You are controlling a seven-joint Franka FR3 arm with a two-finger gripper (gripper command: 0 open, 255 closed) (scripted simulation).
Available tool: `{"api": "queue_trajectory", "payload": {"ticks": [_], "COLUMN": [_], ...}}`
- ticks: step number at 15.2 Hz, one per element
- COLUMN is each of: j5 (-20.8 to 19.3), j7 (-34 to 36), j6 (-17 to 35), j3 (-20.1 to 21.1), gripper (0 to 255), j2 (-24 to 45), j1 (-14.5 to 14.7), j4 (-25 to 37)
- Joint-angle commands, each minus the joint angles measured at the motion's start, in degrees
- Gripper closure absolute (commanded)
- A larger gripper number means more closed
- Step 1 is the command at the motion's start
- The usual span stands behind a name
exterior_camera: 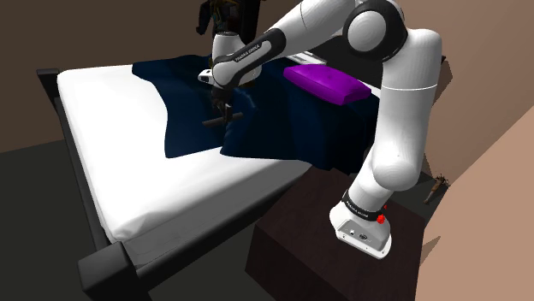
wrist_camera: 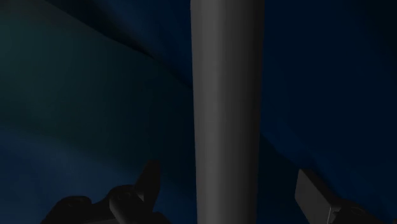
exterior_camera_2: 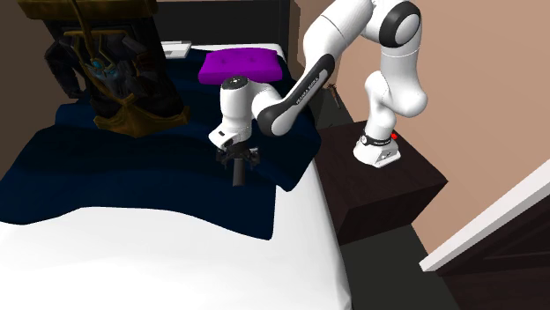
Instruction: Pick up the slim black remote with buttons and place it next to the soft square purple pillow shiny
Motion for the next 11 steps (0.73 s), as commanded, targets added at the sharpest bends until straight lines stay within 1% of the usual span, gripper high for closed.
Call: {"api": "queue_trajectory", "payload": {"ticks": [1, 10, 11], "j5": [0.0, 0.0, 0.0], "j7": [0.0, 0.0, 0.0], "j6": [0.0, 0.0, -0.6], "j3": [0.0, 0.0, 0.0], "gripper": [255, 255, 255], "j2": [0.0, 0.0, -0.4], "j1": [0.0, 0.0, 0.0], "j4": [0.0, 0.0, 0.2]}}
